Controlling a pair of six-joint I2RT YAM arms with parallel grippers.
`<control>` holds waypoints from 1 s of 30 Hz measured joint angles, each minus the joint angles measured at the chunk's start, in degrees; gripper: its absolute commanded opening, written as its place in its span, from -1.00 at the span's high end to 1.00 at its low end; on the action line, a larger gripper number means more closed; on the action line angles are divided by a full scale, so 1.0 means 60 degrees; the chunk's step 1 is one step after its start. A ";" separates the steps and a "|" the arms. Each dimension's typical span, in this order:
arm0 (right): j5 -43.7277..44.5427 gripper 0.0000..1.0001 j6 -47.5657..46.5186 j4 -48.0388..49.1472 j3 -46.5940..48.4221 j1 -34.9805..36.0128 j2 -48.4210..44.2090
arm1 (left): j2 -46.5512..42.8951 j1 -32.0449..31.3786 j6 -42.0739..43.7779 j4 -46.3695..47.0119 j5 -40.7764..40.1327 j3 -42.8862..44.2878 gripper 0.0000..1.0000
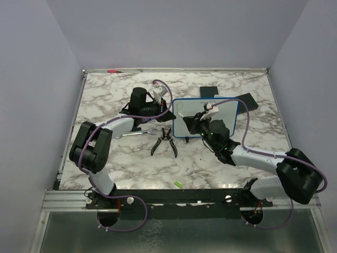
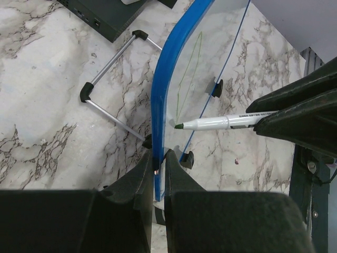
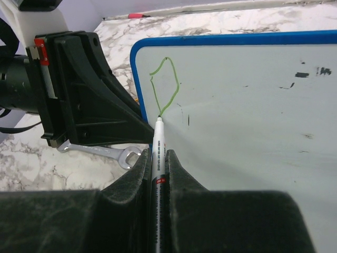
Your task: Write a sentence on the whiteboard
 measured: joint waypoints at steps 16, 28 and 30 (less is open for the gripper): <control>-0.0029 0.99 0.0033 -0.0040 -0.0022 0.0109 -0.0015 | 0.0000 -0.0004 0.0015 -0.0007 0.0004 0.0004 1.00; 0.0186 0.99 0.0036 -0.0528 -0.0291 0.0106 -0.1337 | -0.0004 -0.0004 0.0040 -0.0204 0.0004 0.0098 1.00; 0.0299 0.99 0.0047 -0.0597 -0.0342 0.0106 -0.1475 | -0.0004 -0.0015 0.0055 -0.0222 0.0004 0.0109 1.00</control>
